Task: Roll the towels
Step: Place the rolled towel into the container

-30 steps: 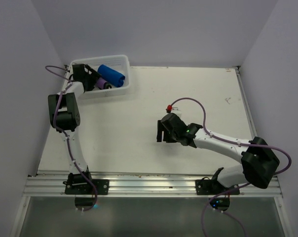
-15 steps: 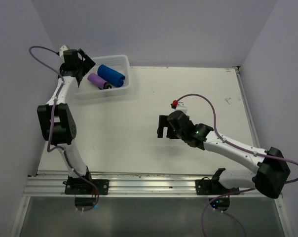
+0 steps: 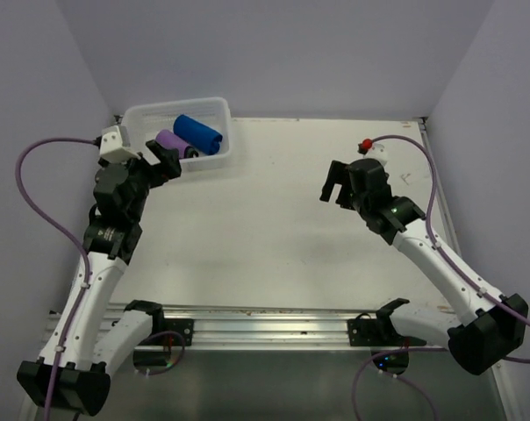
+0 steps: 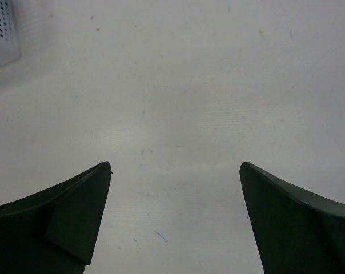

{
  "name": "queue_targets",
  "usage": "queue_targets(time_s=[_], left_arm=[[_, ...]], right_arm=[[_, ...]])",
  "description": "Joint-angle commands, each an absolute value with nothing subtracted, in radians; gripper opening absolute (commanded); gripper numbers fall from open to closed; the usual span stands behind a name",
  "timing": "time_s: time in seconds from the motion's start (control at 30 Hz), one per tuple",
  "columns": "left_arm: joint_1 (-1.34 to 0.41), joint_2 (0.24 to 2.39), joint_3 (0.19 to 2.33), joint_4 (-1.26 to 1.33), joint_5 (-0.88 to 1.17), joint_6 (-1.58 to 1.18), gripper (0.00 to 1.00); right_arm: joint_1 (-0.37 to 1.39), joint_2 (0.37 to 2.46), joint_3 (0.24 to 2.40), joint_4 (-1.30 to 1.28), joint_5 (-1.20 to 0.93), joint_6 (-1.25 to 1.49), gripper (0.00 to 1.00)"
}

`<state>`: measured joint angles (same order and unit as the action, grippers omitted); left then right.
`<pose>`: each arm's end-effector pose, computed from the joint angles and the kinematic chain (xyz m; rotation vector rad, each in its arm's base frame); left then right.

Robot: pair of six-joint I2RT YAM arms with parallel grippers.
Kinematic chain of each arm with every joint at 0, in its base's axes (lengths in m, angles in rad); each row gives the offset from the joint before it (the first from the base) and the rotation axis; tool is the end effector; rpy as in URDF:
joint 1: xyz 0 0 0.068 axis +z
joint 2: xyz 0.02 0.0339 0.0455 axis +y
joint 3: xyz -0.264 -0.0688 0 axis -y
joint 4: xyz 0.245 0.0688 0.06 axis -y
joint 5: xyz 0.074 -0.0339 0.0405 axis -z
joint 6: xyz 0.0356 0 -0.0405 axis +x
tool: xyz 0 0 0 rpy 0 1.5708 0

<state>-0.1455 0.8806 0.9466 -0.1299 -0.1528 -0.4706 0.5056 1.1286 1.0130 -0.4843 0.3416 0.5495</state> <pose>0.2000 -0.0238 0.3861 -0.3819 1.6003 -0.3470 0.2211 0.1087 0.3227 0.2409 2.1283 0.2486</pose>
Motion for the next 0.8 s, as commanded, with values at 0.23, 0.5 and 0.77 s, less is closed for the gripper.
queue_targets(time_s=[0.23, 0.5, 0.77], left_arm=[[-0.146, 0.865, 0.802, -0.232, -0.009, -0.385, 0.99], [-0.146, 0.893, 0.811, -0.244, -0.009, -0.377, 0.99], [-0.146, 0.916, 0.815, -0.245, -0.006, -0.379, 0.99]], right_arm=[[0.479, 1.115, 1.026, -0.608, 0.385, 0.532, 0.99], [0.479, 1.098, 1.008, -0.597, 0.394, 0.538, 0.99], [0.479, 1.128, 1.000, -0.580, 0.391, 0.537, 0.99]])
